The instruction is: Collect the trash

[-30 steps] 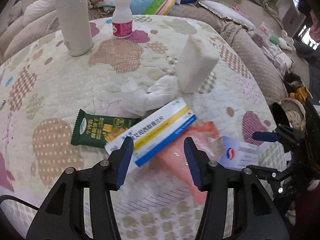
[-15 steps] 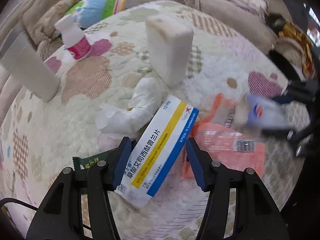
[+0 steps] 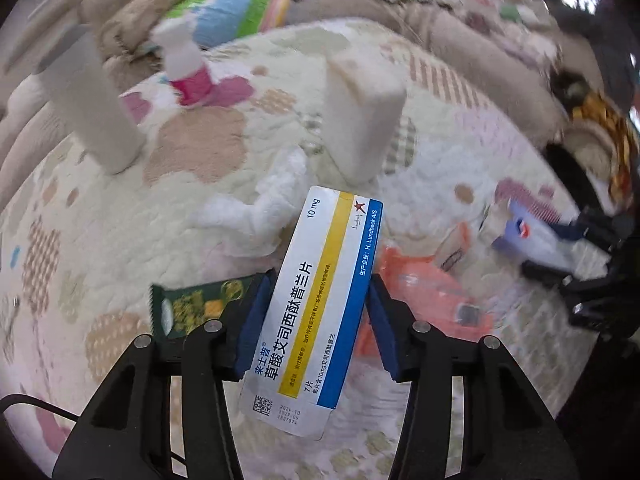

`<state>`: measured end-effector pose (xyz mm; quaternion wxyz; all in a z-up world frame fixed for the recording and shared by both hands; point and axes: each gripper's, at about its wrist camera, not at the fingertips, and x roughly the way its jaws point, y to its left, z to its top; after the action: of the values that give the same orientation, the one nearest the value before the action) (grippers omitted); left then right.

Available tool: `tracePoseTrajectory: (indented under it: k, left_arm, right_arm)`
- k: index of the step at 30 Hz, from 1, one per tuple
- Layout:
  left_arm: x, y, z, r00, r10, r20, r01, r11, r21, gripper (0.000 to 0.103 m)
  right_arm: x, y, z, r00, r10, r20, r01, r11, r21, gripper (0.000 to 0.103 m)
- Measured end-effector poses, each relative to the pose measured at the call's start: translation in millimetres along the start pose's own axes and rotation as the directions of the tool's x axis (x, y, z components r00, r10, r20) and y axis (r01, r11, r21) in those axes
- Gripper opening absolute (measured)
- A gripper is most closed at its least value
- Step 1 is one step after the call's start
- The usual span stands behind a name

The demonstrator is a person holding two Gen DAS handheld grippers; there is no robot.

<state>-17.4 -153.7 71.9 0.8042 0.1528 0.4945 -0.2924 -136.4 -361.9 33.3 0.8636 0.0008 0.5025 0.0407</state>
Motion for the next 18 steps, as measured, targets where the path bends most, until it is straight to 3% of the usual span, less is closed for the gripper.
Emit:
tracePoseTrajectory:
  k: [8, 18]
  left_arm:
    - [-41.3, -31.5, -7.7, 0.996, 0.017, 0.086, -0.009, 0.995, -0.095, 0.047]
    - [-49.0, -111.9, 2.0, 0.989, 0.004, 0.149, 0.003, 0.999, -0.046, 0.047]
  right_arm:
    - [-26.6, -8.3, 7.6, 0.996, 0.046, 0.071, -0.05, 0.998, 0.044, 0.05]
    - [-55.5, -31.2, 0.9, 0.99, 0.043, 0.136, -0.057, 0.994, 0.097, 0.05]
